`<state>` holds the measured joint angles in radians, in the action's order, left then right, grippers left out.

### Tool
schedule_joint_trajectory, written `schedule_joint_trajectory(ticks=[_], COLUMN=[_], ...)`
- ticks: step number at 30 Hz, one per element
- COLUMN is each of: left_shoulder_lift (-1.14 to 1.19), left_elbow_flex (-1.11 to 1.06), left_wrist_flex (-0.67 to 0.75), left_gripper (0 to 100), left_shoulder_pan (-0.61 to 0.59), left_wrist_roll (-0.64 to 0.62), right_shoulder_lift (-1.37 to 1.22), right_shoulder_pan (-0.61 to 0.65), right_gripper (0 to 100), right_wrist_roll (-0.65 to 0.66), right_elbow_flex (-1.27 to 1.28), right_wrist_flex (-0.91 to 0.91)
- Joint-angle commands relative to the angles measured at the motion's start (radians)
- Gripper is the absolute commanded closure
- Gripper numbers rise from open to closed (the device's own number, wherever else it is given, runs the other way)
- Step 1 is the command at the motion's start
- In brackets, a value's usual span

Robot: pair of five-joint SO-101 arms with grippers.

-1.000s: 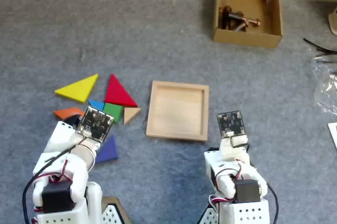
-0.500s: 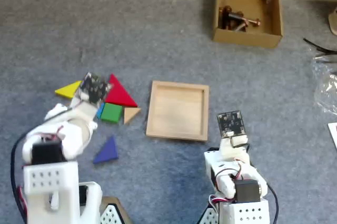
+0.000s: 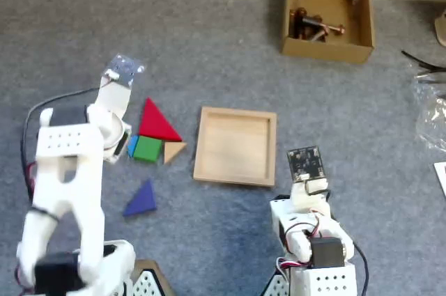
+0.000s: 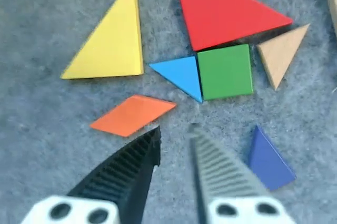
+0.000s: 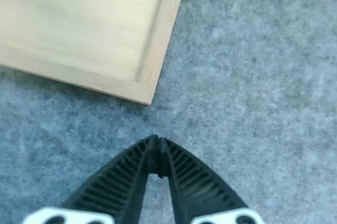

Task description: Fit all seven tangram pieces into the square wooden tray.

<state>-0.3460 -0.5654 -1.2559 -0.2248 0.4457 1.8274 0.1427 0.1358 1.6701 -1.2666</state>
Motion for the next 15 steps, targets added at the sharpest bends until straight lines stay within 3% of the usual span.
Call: schedule_joint_trajectory(ticks=[1,5,13,15], left_shoulder_lift=[0.082,0.16,0.283,0.325], left_elbow_flex=[0.117,0.173,0.229,0.255], left_wrist_flex=[0.012,0.087,0.295,0.307], left_gripper=[80,79,79,79], left_shoulder_pan=[-0.01,-0.01,0.002,0.005], left_wrist_roll=[-0.011,-0.034,-0.523,-0.592], right_shoulder_lift=[0.008,0.008,0.008,0.008], right_shoulder_pan=[0.01,0.01,0.01,0.01], right_gripper=[99.3,99.3,99.3,99.3], right_wrist_roll=[-0.008,-0.008,-0.008,-0.008], right_elbow_flex=[0.117,0.117,0.117,0.117], right_wrist_flex=[0.018,0.018,0.018,0.018])
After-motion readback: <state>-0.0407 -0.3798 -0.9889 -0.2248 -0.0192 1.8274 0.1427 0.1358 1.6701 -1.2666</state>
